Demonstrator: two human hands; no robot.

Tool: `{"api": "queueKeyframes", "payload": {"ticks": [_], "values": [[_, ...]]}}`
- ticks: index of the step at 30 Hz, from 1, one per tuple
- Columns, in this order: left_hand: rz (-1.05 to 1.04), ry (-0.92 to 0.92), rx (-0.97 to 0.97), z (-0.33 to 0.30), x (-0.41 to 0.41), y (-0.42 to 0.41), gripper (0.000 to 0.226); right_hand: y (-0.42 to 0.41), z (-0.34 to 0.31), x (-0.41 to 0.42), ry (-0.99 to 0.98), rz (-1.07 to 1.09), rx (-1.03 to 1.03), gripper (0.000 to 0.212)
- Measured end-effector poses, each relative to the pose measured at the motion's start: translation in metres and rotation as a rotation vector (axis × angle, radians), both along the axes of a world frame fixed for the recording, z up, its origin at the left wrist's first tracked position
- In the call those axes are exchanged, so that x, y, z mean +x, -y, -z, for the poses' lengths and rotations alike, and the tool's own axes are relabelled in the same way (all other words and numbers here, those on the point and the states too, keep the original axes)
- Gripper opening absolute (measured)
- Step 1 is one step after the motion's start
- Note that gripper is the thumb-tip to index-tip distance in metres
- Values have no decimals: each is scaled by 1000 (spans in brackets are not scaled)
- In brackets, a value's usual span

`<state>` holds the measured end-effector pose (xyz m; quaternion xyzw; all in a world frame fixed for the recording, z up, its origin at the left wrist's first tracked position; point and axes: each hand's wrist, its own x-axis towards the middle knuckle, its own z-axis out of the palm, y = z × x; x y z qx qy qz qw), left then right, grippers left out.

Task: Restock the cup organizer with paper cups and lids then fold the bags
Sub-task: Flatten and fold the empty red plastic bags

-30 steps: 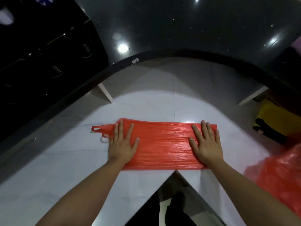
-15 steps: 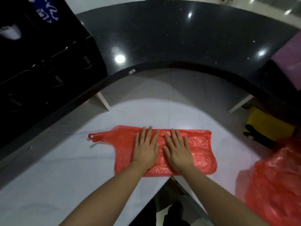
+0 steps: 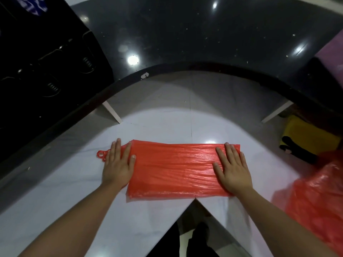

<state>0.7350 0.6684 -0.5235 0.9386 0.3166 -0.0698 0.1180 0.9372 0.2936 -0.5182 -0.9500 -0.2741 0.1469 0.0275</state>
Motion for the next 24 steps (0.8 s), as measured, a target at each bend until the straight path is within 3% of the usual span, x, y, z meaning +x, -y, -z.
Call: {"api": "queueKeyframes", "payload": {"ticks": [8,11,15,24], "values": [[-30,-112,-9,-5,-8,-13,65,1,-3,1,-54,-21,-51,65],[-49,-23,43,-20,3,0,66,-5,-9,-3,-14,-43,-55,64],[207,99,74,-38,43,70,64,-22,-21,-16,30,-122,-30,62],[392,-22,-75,-22,92,223,61,-15,-2,-32,15,-71,36,62]]}}
